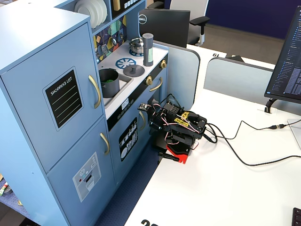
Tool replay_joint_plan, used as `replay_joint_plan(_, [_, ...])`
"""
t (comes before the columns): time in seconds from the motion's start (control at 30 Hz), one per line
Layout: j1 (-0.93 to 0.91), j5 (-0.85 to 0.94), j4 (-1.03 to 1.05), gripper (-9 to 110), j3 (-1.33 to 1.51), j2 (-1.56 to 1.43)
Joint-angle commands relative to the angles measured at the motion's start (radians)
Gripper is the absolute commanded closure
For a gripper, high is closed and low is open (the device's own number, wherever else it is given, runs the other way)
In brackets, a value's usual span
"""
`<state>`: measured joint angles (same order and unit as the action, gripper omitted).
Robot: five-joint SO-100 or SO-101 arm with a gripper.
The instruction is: Put salt in the gray recipient
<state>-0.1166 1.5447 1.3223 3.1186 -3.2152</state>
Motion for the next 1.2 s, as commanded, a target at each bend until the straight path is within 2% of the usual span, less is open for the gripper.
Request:
replay_joint_plan(0.0, [-0.005, -0.011, 0.005, 101, -0.002, -0.005])
replay_joint_plan(0.43, [-0.012, 0.005, 0.005, 101, -0.006, -0.005])
replay_joint_plan(0.57, [-0.021, -0.089, 0.008, 101, -0.103, -0.005])
replay_joint_plan(0.67, [-0.13, -0.071, -0.018, 101, -0.259, 0.043])
replay_joint_plan(0.8, [-0.377, -0.049, -0.167, 101, -0.517, 0.196])
replay_joint_plan(0.93, [-0.594, 0.075, -0.367, 101, -0.703, 0.305])
replay_joint_plan(1.03, [-0.692, 0.104, -0.551, 101, -0.795, 0.391])
replay_joint_plan(1.17, [-0.767, 0.058, -0.802, 101, -0.871, 0.518])
